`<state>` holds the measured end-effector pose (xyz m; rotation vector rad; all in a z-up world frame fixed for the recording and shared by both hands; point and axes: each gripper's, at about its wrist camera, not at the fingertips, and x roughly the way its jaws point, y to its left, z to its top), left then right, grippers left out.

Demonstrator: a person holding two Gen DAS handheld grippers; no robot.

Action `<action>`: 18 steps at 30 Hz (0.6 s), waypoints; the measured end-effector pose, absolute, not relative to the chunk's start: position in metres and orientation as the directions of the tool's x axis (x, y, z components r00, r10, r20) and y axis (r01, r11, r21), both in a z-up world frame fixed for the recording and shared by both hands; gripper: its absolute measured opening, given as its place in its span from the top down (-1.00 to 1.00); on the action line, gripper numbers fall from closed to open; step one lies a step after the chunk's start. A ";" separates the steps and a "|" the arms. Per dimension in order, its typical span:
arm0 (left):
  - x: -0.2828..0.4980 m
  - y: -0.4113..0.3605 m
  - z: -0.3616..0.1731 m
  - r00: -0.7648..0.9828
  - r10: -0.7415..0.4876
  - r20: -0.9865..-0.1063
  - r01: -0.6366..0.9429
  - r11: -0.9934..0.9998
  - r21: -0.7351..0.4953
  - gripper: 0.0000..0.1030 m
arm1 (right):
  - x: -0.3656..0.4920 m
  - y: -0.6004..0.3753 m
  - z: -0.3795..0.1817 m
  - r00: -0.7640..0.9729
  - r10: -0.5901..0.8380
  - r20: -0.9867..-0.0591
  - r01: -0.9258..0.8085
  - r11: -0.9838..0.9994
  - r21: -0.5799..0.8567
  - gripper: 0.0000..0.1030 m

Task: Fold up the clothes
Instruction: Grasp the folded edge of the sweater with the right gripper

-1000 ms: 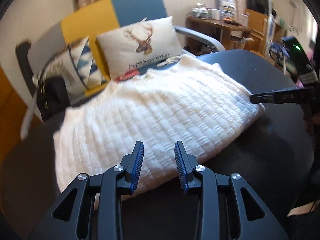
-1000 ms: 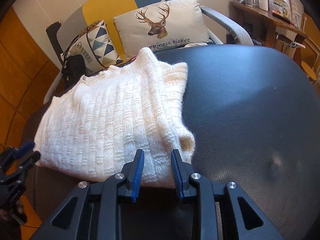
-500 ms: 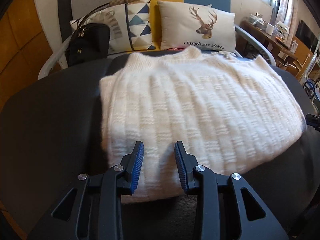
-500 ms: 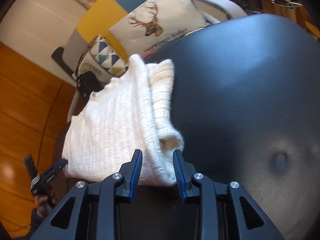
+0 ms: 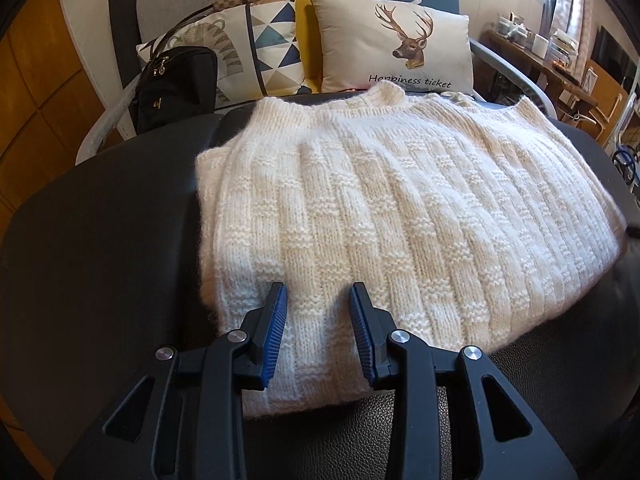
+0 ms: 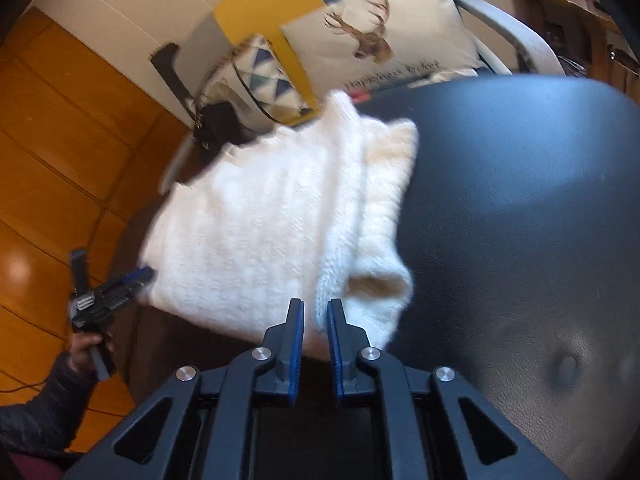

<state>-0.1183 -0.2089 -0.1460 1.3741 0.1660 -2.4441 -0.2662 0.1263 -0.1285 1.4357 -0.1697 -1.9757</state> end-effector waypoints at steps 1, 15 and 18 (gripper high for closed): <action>-0.118 -0.209 -0.146 -0.480 -0.228 -0.847 0.342 -0.938 0.059 0.32 | -0.266 0.126 -0.135 -0.150 -0.570 -0.808 0.437 -0.771 0.463 0.79; -0.122 -0.198 -0.147 -0.472 -0.228 -0.852 0.301 -0.950 0.088 0.32 | -0.278 0.099 -0.145 -0.123 -0.588 -0.800 0.482 -0.740 0.469 0.47; -0.123 -0.197 -0.148 -0.471 -0.230 -0.852 0.296 -0.951 0.093 0.32 | -0.261 0.075 -0.139 -0.213 -0.449 -0.868 0.577 -0.774 0.259 0.44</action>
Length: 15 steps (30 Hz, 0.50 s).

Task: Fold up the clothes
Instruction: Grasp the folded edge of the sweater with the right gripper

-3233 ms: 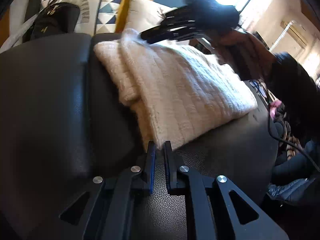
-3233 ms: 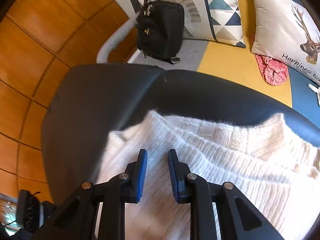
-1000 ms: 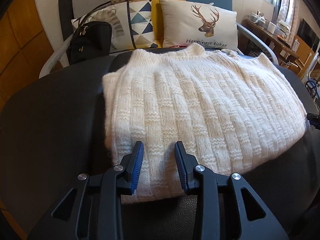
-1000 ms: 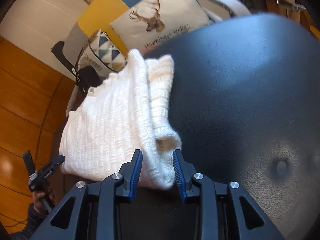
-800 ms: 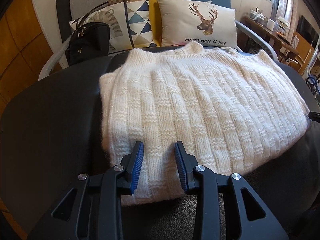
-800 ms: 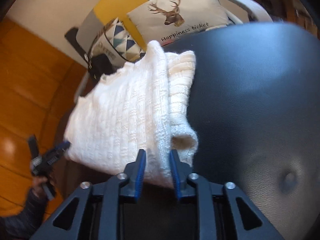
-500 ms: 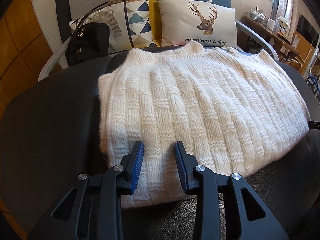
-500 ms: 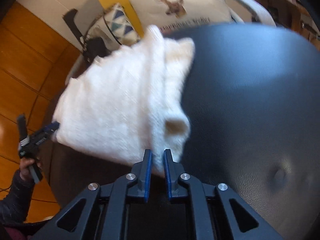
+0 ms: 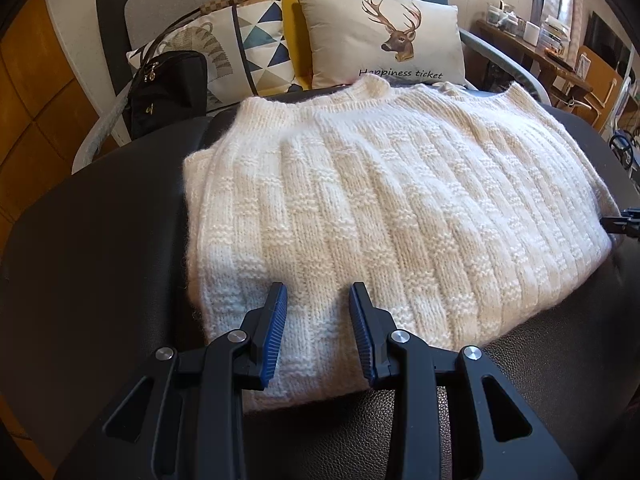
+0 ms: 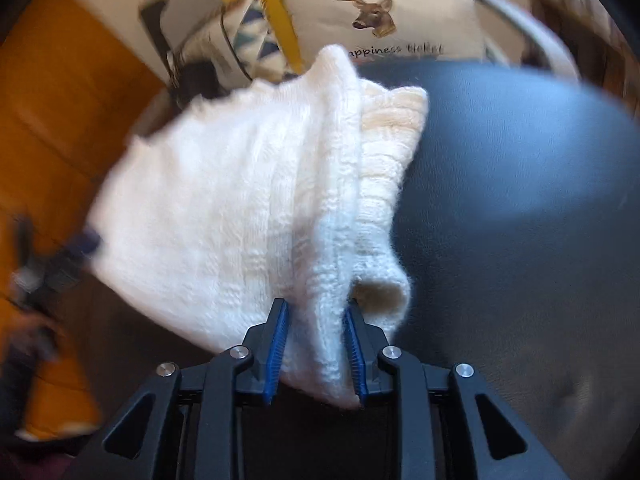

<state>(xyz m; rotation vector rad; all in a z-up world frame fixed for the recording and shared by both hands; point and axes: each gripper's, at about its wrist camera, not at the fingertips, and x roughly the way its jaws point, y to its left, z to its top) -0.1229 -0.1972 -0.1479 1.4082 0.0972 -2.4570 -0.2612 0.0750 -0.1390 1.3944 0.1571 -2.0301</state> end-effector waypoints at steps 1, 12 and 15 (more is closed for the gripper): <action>-0.123 -0.197 -0.148 -0.470 -0.229 -0.852 0.296 -0.951 0.092 0.32 | -0.254 0.067 -0.138 -0.249 -0.409 -0.878 0.606 -0.773 0.188 0.43; -0.123 -0.194 -0.146 -0.465 -0.226 -0.856 0.283 -0.954 0.098 0.32 | -0.238 0.065 -0.141 -0.363 -0.384 -0.849 0.557 -0.820 0.133 0.37; -0.124 -0.194 -0.144 -0.469 -0.221 -0.855 0.283 -0.955 0.092 0.32 | -0.242 0.067 -0.140 -0.347 -0.389 -0.853 0.529 -0.833 0.165 0.32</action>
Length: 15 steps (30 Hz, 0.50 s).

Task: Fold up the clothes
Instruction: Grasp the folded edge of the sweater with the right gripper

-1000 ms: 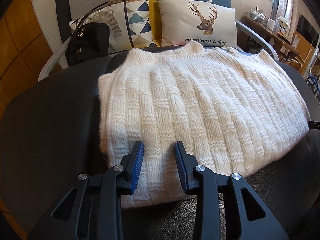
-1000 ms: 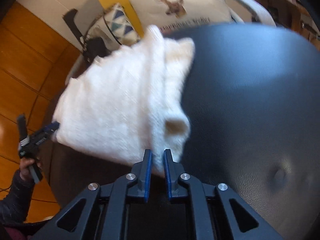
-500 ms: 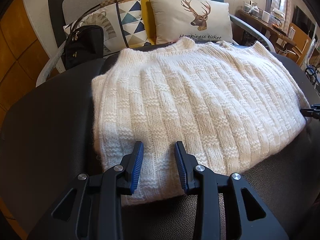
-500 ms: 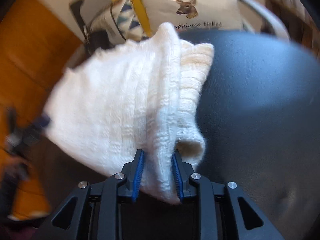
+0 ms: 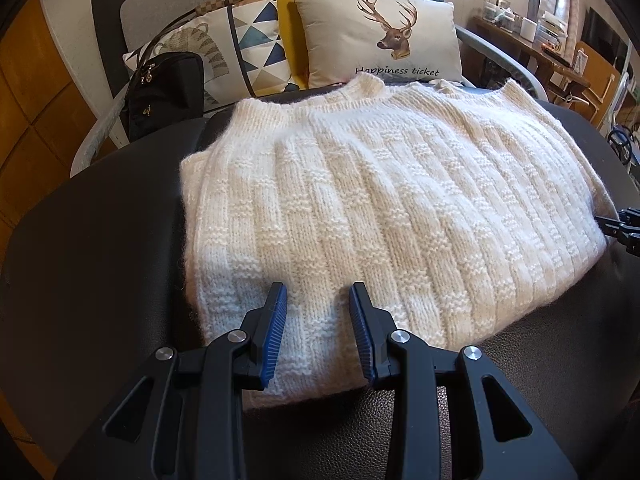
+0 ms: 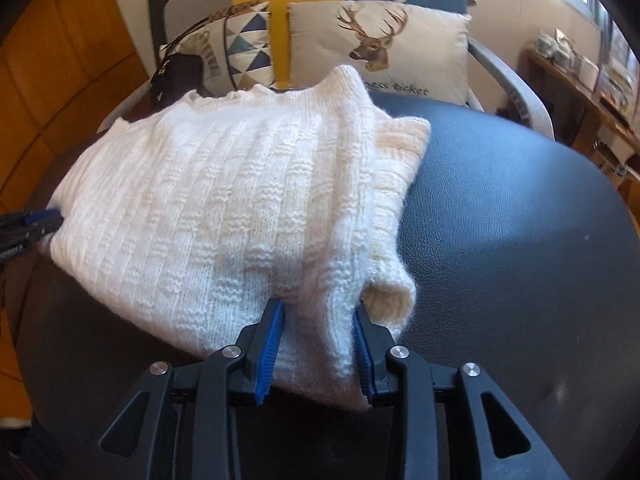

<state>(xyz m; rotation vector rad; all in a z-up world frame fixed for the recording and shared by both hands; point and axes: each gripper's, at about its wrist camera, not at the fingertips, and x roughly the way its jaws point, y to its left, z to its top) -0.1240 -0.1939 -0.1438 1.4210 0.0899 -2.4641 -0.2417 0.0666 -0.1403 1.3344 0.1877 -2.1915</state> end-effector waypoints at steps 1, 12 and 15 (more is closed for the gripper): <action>-0.124 -0.193 -0.143 -0.470 -0.219 -0.855 0.282 -0.955 0.089 0.32 | -0.244 0.068 -0.140 -0.337 -0.393 -0.856 0.526 -0.833 0.175 0.31; -0.123 -0.189 -0.138 -0.478 -0.213 -0.852 0.266 -0.960 0.091 0.32 | -0.246 0.070 -0.142 -0.311 -0.398 -0.863 0.517 -0.833 0.198 0.30; -0.123 -0.188 -0.137 -0.480 -0.213 -0.851 0.264 -0.960 0.091 0.32 | -0.246 0.070 -0.141 -0.292 -0.396 -0.871 0.519 -0.830 0.204 0.30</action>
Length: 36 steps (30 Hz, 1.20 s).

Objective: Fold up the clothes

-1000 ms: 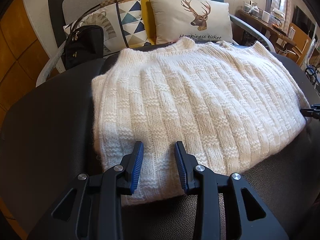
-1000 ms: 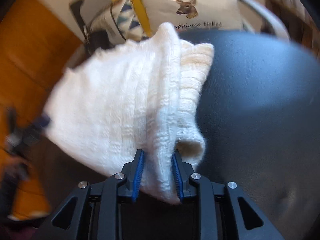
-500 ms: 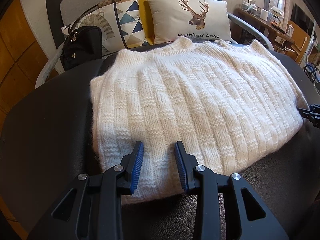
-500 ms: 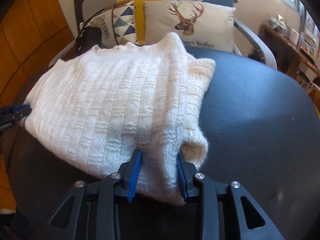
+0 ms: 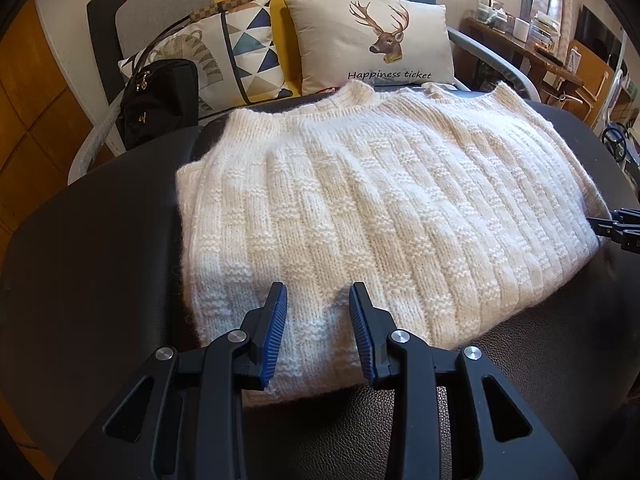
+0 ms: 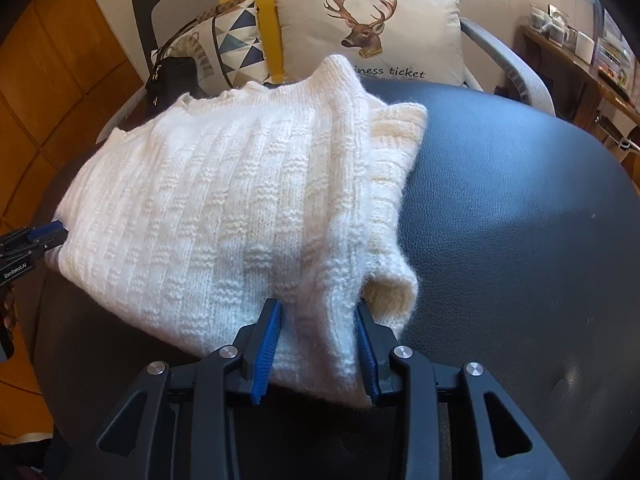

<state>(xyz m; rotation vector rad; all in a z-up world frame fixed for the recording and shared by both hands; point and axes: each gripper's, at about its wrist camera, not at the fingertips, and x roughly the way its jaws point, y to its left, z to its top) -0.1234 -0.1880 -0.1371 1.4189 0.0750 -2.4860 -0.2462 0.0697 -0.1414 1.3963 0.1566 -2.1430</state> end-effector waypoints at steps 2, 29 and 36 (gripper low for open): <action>-0.124 -0.188 -0.136 -0.483 -0.211 -0.850 0.263 -0.961 0.089 0.32 | -0.248 0.068 -0.139 -0.268 -0.387 -0.882 0.527 -0.826 0.202 0.35; -0.194 -0.176 -0.068 -0.655 0.118 -0.746 0.009 -0.986 -0.164 0.13 | -0.247 0.102 -0.141 -0.254 -0.494 -0.832 0.485 -0.809 0.332 0.80; -0.284 -0.127 -0.064 -0.619 0.249 -0.745 -0.232 -0.964 -0.129 -0.04 | -0.253 0.114 -0.147 -0.221 -0.541 -0.812 0.456 -0.793 0.404 0.79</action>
